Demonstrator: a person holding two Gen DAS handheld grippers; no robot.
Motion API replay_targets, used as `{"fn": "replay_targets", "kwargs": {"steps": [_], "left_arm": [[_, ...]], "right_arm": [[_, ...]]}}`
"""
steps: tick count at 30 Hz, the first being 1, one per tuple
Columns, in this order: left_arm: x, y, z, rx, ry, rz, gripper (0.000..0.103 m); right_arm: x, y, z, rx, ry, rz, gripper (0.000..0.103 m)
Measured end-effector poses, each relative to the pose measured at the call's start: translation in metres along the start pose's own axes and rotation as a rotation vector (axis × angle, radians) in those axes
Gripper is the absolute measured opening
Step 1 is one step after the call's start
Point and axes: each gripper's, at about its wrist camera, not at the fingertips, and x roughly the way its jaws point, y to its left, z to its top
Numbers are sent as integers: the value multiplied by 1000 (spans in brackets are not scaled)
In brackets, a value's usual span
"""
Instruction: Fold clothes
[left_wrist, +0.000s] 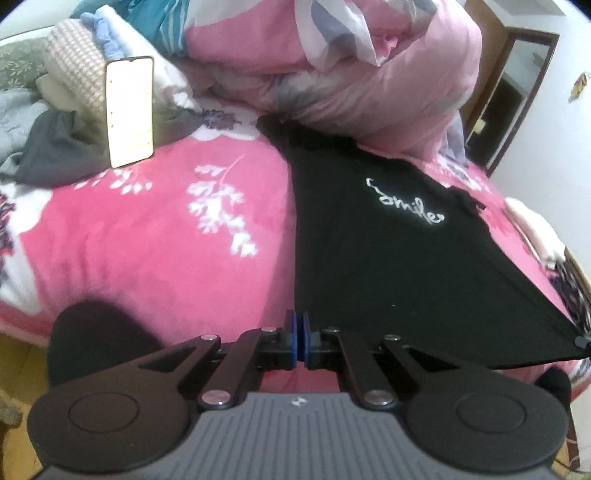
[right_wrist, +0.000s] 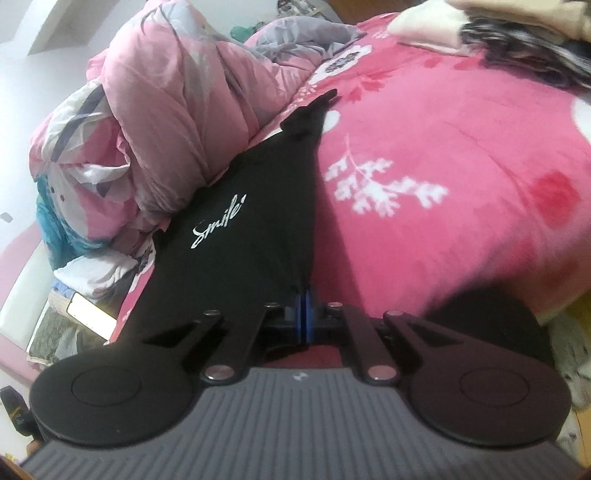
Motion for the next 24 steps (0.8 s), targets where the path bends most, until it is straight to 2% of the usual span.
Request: {"fn": "replay_targets", "kwargs": {"steps": [4, 8, 10, 11, 13, 17, 20, 24], "left_arm": [[9, 8, -18, -20, 77, 18, 4], [35, 11, -29, -22, 162, 34, 6], [40, 14, -30, -20, 178, 72, 16], [39, 17, -30, -21, 175, 80, 19], [34, 26, -26, -35, 146, 87, 25], [23, 32, -13, -36, 98, 94, 36], [30, 26, 11, -3, 64, 92, 37], [52, 9, 56, 38, 25, 63, 39]], "right_arm": [[-8, -5, -21, 12, 39, -44, 0], [1, -8, -24, 10, 66, -148, 5], [-2, -8, -21, 4, 48, -204, 7], [-8, -8, -19, 0, 29, -217, 9], [-21, -8, -14, -6, -13, -237, 20], [-24, -2, -4, -26, -55, -257, 21], [-1, 15, 7, -81, -56, -216, 21], [51, 42, 41, -163, -40, -171, 20]]}}
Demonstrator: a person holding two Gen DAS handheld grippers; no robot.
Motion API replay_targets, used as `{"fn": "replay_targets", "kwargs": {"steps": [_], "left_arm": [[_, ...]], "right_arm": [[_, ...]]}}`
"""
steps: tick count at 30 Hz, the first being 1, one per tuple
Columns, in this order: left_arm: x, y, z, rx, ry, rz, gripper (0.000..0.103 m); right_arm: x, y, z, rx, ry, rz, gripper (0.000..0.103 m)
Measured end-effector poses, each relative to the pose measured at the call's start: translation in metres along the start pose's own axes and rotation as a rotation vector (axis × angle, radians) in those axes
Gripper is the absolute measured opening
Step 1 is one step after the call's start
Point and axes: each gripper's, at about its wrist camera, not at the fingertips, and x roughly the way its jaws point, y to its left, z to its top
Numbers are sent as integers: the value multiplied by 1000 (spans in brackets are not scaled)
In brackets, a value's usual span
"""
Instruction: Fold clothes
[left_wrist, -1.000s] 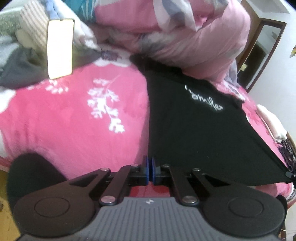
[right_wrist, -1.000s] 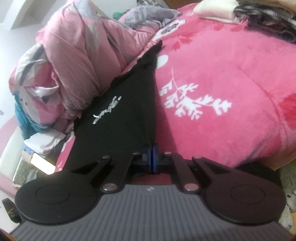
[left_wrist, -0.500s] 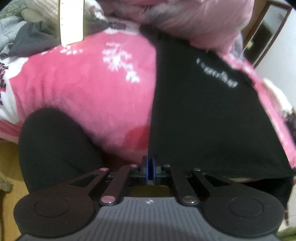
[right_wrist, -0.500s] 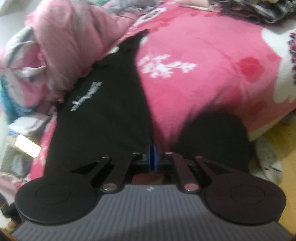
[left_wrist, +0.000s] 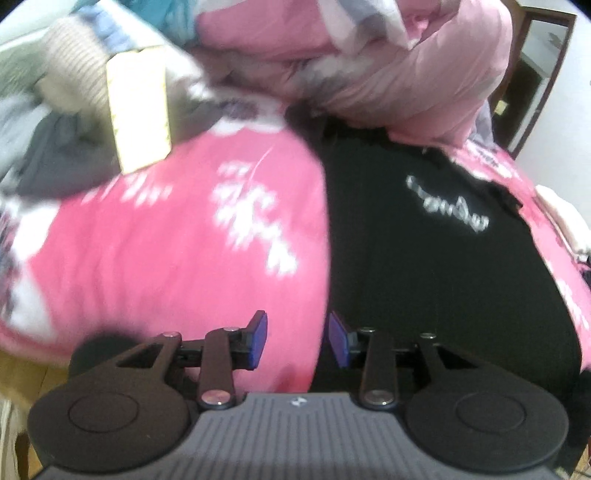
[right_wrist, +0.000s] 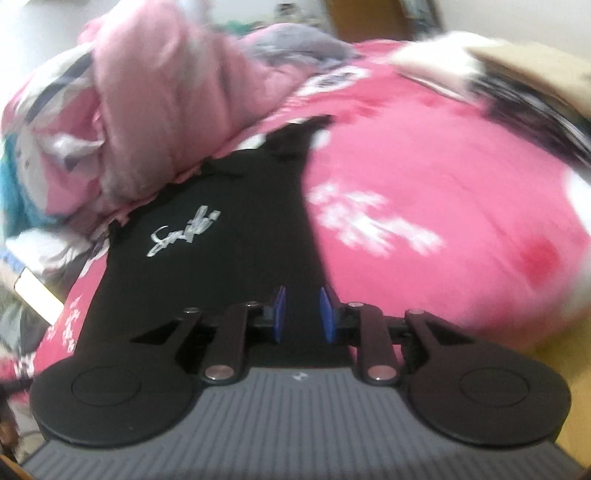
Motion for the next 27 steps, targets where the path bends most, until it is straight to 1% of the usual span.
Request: {"fn": "replay_targets", "kwargs": {"steps": [4, 7, 10, 11, 13, 15, 16, 17, 19, 20, 21, 22, 27], "left_arm": [[34, -27, 53, 48, -49, -54, 48], [70, -54, 88, 95, -77, -85, 49], [115, -82, 117, 131, -75, -109, 49], [131, -90, 125, 138, -72, -113, 49], [160, -102, 142, 141, -62, -124, 49], [187, -111, 157, 133, -56, -132, 49], [199, -115, 164, 128, -54, -137, 49], [211, -119, 170, 125, -49, -141, 49], [234, -126, 183, 119, -43, -146, 49], [246, -129, 188, 120, -50, -142, 49], [258, -133, 194, 120, -57, -138, 49], [270, -135, 198, 119, -64, -134, 49], [316, -138, 206, 65, -120, -115, 48]], "right_arm": [[48, 31, 36, -81, 5, 48, 20], [83, 53, 63, -143, 8, 84, 20], [119, 76, 91, -204, 12, 120, 20], [133, 83, 100, -225, 18, 127, 20], [169, 93, 118, -272, 41, 110, 21], [202, 93, 137, -330, 25, 43, 21], [218, 92, 147, -349, 15, 10, 24], [230, 85, 159, -347, 2, -23, 25], [256, 71, 181, -337, -19, -83, 33], [268, 62, 193, -319, -18, -95, 36], [279, 55, 203, -307, -19, -102, 46], [285, 51, 209, -305, -22, -97, 49], [317, 31, 238, -298, -38, -71, 52]]}}
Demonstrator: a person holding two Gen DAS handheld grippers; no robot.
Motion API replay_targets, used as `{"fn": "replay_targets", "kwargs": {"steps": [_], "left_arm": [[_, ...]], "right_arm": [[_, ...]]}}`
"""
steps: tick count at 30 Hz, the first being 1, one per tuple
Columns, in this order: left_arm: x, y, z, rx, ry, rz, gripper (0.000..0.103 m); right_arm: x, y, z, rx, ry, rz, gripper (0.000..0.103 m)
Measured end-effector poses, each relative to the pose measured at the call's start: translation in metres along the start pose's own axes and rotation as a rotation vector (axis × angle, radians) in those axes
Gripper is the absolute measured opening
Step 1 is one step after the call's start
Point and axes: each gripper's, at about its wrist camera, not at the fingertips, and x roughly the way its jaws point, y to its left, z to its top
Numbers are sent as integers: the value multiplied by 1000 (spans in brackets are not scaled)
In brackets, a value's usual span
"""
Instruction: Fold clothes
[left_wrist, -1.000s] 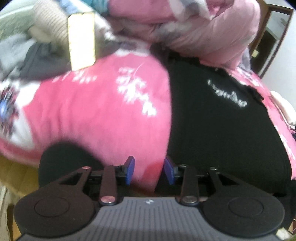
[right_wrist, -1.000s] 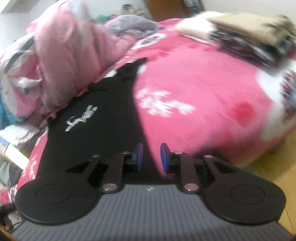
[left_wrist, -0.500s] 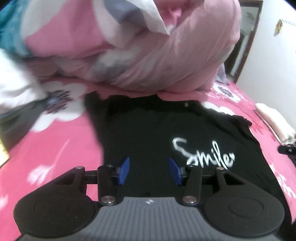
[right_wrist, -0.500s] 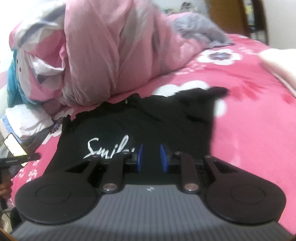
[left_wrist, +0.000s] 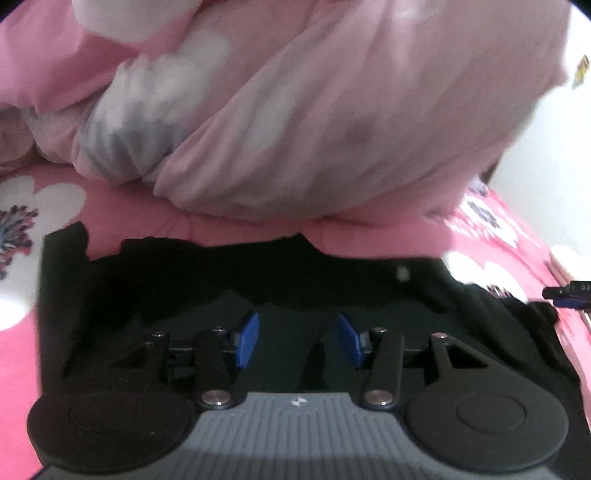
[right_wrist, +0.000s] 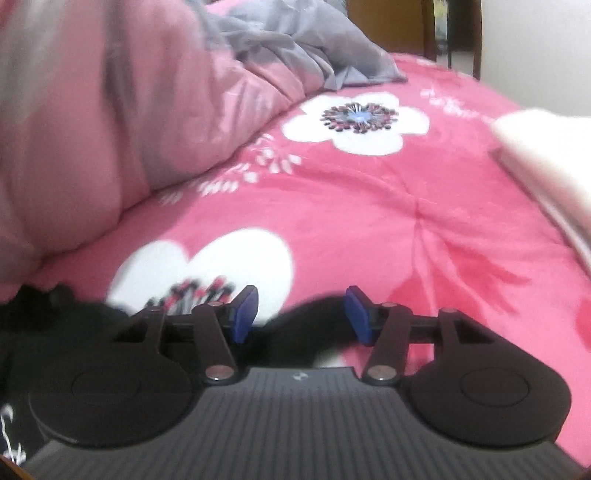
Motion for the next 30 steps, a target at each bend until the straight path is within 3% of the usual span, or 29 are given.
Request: {"fn": "replay_targets", "kwargs": {"steps": [4, 6, 10, 12, 14, 15, 16, 19, 23, 27, 29, 30], "left_arm": [[13, 7, -10, -16, -18, 22, 48], [16, 11, -14, -24, -30, 19, 48], [17, 14, -13, -34, -43, 17, 48], [17, 14, -14, -32, -51, 17, 48], [17, 16, -14, -38, -56, 11, 48], [16, 16, -14, -44, -59, 7, 48], [16, 17, -14, -49, -61, 4, 48], [14, 20, -14, -63, -66, -8, 48], [14, 21, -14, -70, -67, -14, 48], [15, 21, -14, -70, -68, -14, 48], [15, 23, -14, -77, -68, -19, 48], [15, 23, -14, -80, -68, -22, 48]], "right_arm": [[25, -14, 16, -18, -14, 33, 55], [26, 14, 15, -161, -4, 111, 58], [58, 58, 5, -357, 131, 79, 57], [71, 66, -2, -386, 197, 94, 55], [75, 71, -12, -394, 244, 98, 33], [67, 72, -13, -388, 223, 83, 13], [59, 73, -14, -382, 202, 67, 2], [37, 73, -17, -354, 140, 21, 2], [20, 48, -17, -186, 75, -56, 2], [40, 29, -29, -55, 107, -91, 4], [48, 24, -30, -28, 102, -83, 9], [48, 22, -28, -19, 92, -80, 18]]}}
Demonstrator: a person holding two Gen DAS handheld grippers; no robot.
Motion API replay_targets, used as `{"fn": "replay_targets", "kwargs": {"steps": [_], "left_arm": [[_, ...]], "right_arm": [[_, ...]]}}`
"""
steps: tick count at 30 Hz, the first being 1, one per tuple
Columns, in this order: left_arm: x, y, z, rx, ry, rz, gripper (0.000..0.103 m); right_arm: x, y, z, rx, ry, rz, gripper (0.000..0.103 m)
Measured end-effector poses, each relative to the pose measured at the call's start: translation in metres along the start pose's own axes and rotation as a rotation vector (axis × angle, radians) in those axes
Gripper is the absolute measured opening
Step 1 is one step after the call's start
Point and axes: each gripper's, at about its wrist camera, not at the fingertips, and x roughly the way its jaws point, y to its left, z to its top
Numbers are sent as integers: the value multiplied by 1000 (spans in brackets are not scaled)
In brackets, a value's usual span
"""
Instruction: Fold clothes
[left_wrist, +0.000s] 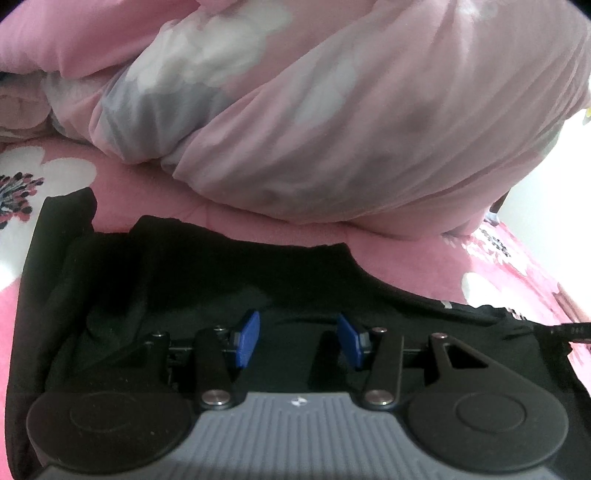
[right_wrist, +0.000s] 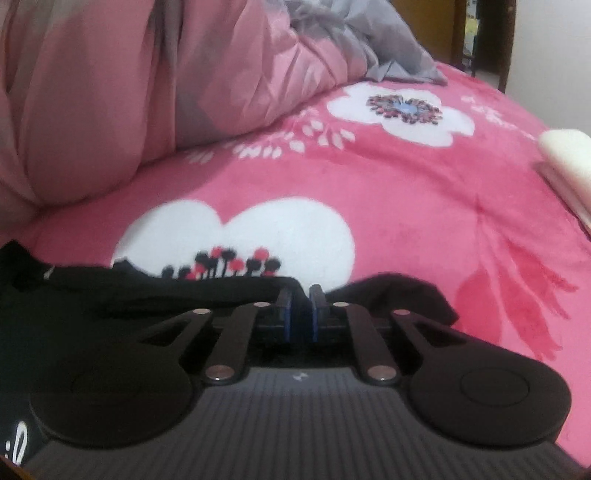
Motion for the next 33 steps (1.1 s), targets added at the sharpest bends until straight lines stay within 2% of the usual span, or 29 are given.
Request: {"fn": "replay_targets", "kwargs": {"steps": [1, 7, 10, 13, 18, 20, 21, 22, 23, 26, 30, 33], "left_arm": [[0, 1, 0, -3, 0, -3, 49], [-1, 1, 0, -7, 0, -11, 49], [-2, -1, -1, 5, -3, -6, 51], [-1, -3, -2, 14, -6, -1, 51], [0, -3, -3, 19, -10, -2, 51], [-1, -2, -3, 16, -11, -9, 53], [-1, -2, -3, 15, -11, -13, 54], [-1, -2, -3, 16, -12, -15, 54], [-1, -2, -3, 19, -12, -13, 54], [-2, -4, -4, 28, -14, -8, 54], [-2, -3, -4, 28, -13, -10, 54], [-2, -4, -5, 31, -13, -11, 55]], "right_arm": [[-3, -2, 4, 13, -7, 2, 27], [-41, 0, 25, 2, -78, 50, 43], [-37, 19, 33, 17, -36, 141, 43], [-2, 46, 38, -23, 54, 154, 43], [55, 92, 47, -90, 206, 176, 37], [63, 104, 47, -153, 231, 170, 35], [60, 109, 47, -193, 231, 164, 24], [57, 113, 47, -230, 233, 160, 1], [54, 117, 46, -263, 232, 152, 1], [42, 131, 39, -356, 160, 105, 1], [35, 140, 40, -352, 12, 48, 0], [48, 144, 37, -363, -44, -5, 0]]}}
